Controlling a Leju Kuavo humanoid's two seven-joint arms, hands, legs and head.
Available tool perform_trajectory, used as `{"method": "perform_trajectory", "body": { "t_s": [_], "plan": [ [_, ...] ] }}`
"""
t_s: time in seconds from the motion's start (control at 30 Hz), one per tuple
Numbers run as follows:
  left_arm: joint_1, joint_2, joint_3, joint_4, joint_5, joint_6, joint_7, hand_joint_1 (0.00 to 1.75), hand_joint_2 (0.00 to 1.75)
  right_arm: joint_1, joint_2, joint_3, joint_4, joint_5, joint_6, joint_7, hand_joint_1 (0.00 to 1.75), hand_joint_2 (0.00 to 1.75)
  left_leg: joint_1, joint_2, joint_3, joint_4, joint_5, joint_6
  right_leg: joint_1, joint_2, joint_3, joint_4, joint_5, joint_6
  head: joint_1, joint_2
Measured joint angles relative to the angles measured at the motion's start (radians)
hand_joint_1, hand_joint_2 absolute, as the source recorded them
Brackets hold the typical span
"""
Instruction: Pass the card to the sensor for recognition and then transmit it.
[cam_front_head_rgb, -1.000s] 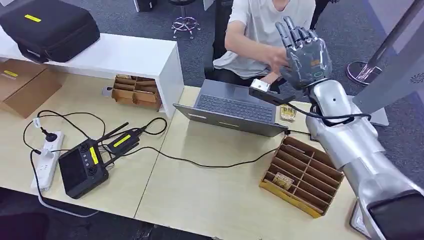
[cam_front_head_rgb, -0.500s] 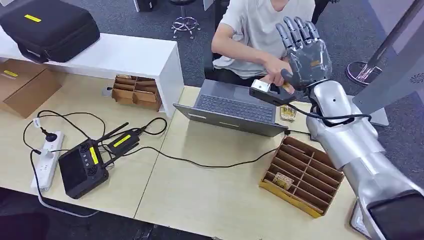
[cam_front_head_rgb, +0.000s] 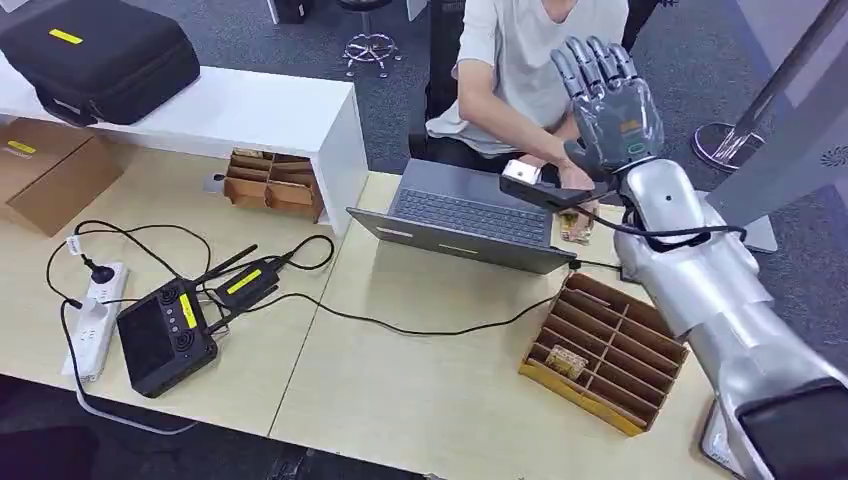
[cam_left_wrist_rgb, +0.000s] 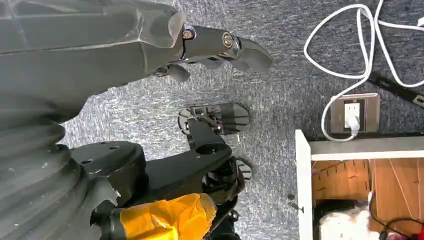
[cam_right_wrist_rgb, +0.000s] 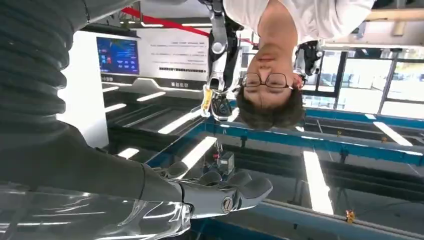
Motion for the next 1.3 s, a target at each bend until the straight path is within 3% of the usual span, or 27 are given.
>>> {"method": "perform_trajectory", "body": {
  "t_s": [0.3,0.43,0.47,0.53,0.57,0.63,0.8,1.03,1.3],
  "plan": [
    [0.011,0.006,0.0,0.0,0.031,0.044,0.013,0.0,1.75,-0.113,-0.157,-0.01,0.011,0.002,0.04,-0.035,0.0,1.75,-0.001,-0.002,-0.002,0.002,0.0,0.0,0.0,-0.002,0.0,-0.001,0.001,0.001,0.0,0.0],
    [0.019,0.012,0.01,0.0,0.079,0.038,-0.025,0.0,1.75,-0.19,-0.25,-0.008,0.025,0.074,0.097,0.051,0.0,1.75,-0.001,-0.003,-0.002,0.003,0.0,0.0,-0.001,-0.003,-0.002,-0.002,0.001,0.001,0.0,0.0],
    [0.023,0.014,0.016,0.0,0.085,0.034,-0.036,0.0,1.75,-0.209,-0.287,-0.008,0.029,0.061,0.108,0.021,0.0,1.75,-0.001,-0.003,-0.002,0.004,0.0,0.0,-0.001,-0.003,-0.002,-0.002,0.001,0.001,0.001,0.0],
    [0.035,0.021,0.026,0.0,0.09,0.026,-0.055,0.0,1.75,-0.251,-0.392,-0.012,0.03,0.019,0.115,-0.114,0.0,1.75,-0.001,-0.012,-0.007,0.004,0.0,0.001,-0.001,-0.012,-0.001,-0.002,0.0,0.002,0.0,0.0],
    [0.044,0.023,0.029,0.0,0.092,0.026,-0.06,0.0,1.75,-0.271,-0.443,-0.019,0.033,0.0,0.115,-0.151,0.0,1.75,-0.001,-0.015,-0.01,0.004,0.0,0.001,0.0,-0.016,-0.002,-0.002,0.0,0.003,0.001,0.0],
    [0.065,0.031,0.037,0.0,0.096,0.029,-0.061,0.0,1.75,-0.301,-0.513,-0.026,0.04,-0.018,0.113,-0.163,0.0,1.75,-0.001,-0.012,-0.009,0.004,-0.001,0.002,-0.001,-0.013,-0.002,-0.003,0.0,0.003,0.0,0.0],
    [0.066,0.039,0.043,0.0,0.101,0.029,-0.067,0.0,1.75,-0.294,-0.627,-0.027,0.04,-0.044,0.105,-0.137,0.0,1.75,-0.002,-0.004,-0.006,0.003,-0.003,0.004,-0.001,-0.003,-0.002,-0.003,0.0,0.003,0.0,0.0],
    [0.069,0.042,0.052,0.0,0.109,0.029,-0.07,0.0,1.75,-0.269,-0.716,-0.027,0.036,-0.068,0.111,-0.104,0.0,1.75,-0.001,-0.003,-0.005,0.003,-0.002,0.004,0.0,-0.003,-0.002,-0.003,0.0,0.003,0.0,0.0],
    [0.072,0.042,0.067,0.0,0.127,0.036,-0.067,0.0,1.75,-0.197,-0.856,-0.015,0.117,-0.073,0.152,0.002,0.0,1.75,-0.001,-0.005,-0.005,0.004,-0.003,0.005,-0.001,-0.005,-0.002,-0.005,0.0,0.004,0.0,0.0]
  ]
}}
